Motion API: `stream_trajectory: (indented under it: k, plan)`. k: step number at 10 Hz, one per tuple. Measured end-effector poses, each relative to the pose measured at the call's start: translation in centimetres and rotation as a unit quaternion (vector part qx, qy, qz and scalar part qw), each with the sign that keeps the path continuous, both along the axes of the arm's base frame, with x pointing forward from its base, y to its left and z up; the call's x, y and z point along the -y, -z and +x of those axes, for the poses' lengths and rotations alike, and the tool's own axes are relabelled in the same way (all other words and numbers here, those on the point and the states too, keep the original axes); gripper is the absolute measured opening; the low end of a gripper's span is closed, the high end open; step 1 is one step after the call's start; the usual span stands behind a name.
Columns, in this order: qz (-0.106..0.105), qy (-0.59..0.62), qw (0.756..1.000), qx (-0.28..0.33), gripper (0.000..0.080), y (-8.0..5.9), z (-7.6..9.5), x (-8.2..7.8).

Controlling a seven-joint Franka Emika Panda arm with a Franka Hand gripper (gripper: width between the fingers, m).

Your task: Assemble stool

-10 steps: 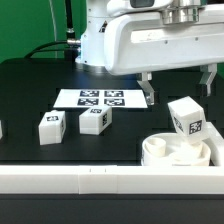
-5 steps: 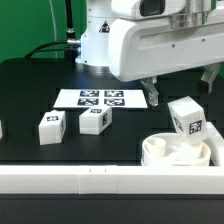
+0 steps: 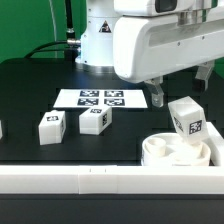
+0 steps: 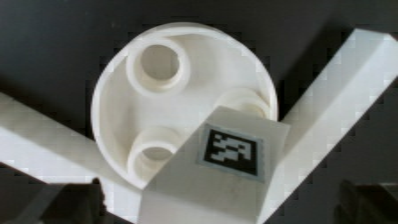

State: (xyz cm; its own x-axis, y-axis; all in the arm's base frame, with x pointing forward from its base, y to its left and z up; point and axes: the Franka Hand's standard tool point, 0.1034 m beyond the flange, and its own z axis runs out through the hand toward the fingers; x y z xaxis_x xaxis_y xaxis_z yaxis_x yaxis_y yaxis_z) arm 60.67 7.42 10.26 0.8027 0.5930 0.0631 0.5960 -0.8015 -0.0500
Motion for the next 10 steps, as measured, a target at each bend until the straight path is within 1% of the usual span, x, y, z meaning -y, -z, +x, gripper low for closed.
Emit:
stream_trajectory:
  k: [2,4,5,6,8,9,10]
  plan:
    - [-0.002,-0.048,0.999,0.004,0.0649,0.0,0.0,0.2]
    - [-0.012,-0.17,0.985,0.014,0.0649,-0.2,1.0,0.8]
    - [-0.018,-0.213,0.977,0.02,0.0649,-0.3,1.5,0.7]
    - [-0.022,-0.254,0.967,0.019,0.0649,0.0,1.3,0.3]
    - [-0.033,-0.35,0.936,0.018,0.0649,0.5,1.6,0.0]
    - [-0.035,-0.371,0.928,0.019,0.0649,0.5,1.6,0.3]
    - [-0.038,-0.405,0.913,0.019,0.0649,0.5,1.6,0.6]
